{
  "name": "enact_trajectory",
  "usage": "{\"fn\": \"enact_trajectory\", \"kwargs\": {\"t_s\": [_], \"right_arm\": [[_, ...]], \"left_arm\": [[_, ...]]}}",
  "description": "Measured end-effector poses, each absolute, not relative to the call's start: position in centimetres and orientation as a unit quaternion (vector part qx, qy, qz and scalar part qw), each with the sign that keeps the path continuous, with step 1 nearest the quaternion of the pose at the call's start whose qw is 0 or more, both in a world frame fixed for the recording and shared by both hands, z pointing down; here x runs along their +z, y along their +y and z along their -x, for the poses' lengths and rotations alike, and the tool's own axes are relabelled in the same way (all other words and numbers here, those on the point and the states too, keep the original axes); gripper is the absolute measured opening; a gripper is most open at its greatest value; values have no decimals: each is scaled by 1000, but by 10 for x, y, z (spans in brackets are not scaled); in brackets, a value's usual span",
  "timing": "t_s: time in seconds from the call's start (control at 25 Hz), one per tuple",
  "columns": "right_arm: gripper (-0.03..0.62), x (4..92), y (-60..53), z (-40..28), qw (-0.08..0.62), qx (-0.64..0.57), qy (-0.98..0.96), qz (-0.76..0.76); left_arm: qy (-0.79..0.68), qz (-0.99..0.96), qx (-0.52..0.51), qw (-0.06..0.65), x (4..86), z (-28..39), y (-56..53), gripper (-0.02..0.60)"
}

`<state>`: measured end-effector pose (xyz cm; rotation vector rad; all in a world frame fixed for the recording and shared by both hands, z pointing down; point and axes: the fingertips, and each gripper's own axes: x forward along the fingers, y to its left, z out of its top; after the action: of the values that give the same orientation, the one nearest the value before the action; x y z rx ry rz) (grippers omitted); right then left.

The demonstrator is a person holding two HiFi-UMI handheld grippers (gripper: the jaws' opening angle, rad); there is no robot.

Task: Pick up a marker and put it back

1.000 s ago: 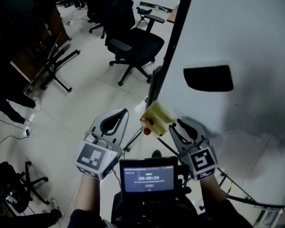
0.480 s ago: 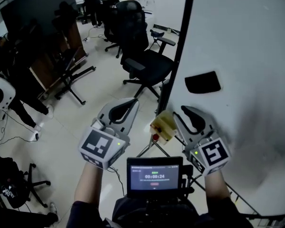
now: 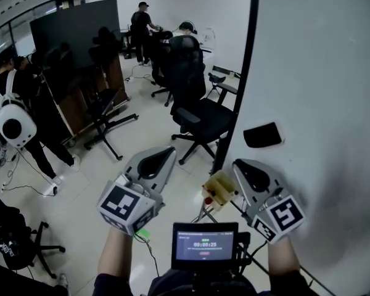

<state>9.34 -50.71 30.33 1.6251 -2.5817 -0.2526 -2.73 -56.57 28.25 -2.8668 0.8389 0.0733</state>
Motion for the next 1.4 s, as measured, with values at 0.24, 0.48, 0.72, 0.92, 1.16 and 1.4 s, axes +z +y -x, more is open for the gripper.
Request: {"fn": "enact_trajectory", "kwargs": {"t_s": [0.24, 0.48, 0.72, 0.92, 1.16, 1.4], "right_arm": [[6, 313, -493, -108, 54, -90, -834, -542], [6, 306, -466, -128, 25, -71, -851, -519], [6, 305, -415, -145, 15, -69, -875, -479], [6, 311, -383, -152, 4, -57, -894, -444], [6, 311, -355, -141, -7, -42, -916, -399], [6, 316, -341, -124, -22, -20, -933, -360]], "left_arm": [[289, 955, 16, 61, 298, 21, -547, -3], [302, 951, -4, 70, 295, -2, -517, -3], [328, 942, -14, 75, 292, -25, -459, -3], [360, 930, -28, 71, 293, -34, -413, -3], [405, 910, -42, 73, 289, -22, -371, -3], [447, 890, -65, 66, 292, 1, -336, -3]]}}
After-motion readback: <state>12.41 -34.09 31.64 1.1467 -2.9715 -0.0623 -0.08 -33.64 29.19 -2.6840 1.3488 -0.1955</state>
